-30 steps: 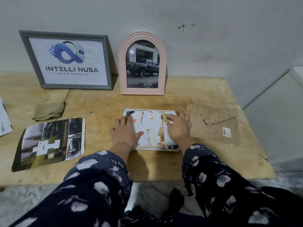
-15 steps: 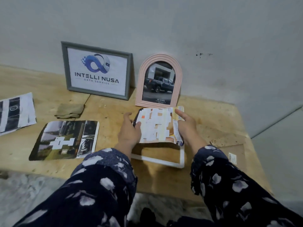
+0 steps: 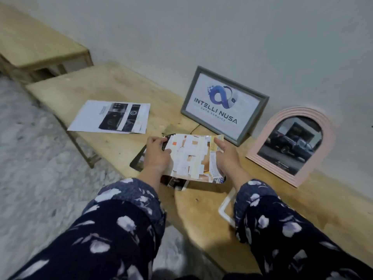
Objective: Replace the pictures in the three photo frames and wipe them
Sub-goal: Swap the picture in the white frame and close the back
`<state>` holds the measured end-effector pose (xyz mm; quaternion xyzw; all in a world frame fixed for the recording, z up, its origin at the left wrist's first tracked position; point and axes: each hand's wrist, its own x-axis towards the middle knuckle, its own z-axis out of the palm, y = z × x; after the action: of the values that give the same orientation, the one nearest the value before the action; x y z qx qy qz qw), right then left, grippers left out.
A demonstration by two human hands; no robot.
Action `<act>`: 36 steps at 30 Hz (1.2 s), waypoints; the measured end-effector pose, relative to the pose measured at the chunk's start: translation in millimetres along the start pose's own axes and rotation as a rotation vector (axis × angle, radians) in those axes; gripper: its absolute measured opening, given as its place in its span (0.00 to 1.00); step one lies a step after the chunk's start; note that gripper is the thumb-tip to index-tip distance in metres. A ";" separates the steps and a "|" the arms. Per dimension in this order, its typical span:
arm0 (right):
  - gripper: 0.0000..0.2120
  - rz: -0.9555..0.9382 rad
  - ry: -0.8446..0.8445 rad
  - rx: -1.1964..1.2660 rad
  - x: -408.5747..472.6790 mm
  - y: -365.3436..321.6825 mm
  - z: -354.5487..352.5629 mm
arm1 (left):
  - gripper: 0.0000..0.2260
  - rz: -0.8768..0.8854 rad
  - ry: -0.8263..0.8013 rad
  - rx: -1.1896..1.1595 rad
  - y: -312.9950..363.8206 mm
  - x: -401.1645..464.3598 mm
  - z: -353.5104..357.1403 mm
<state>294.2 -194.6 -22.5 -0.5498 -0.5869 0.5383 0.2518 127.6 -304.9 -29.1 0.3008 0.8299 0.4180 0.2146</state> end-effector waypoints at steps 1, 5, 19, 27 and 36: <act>0.27 -0.013 -0.029 -0.031 7.0 -6.5 19.8 | 0.16 -0.009 0.024 0.000 -9.3 10.3 -14.7; 0.30 -0.068 -0.142 -0.151 34.2 -27.3 90.7 | 0.18 -0.044 0.108 0.002 -42.6 54.2 -66.0; 0.27 -0.191 -0.108 -0.645 147.4 -74.1 314.0 | 0.19 -0.034 0.118 0.100 -139.0 253.7 -173.5; 0.27 -0.255 -0.115 -0.856 179.4 -86.8 339.4 | 0.15 0.051 0.053 0.311 -168.4 305.7 -169.3; 0.16 -0.509 0.008 -1.084 186.9 -76.6 352.3 | 0.15 0.143 0.062 0.795 -167.8 309.4 -163.3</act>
<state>-97.4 -134.2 -111.8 -0.4439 -0.8903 0.0827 0.0586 -250.3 -265.9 -108.4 0.4045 0.9100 0.0873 0.0268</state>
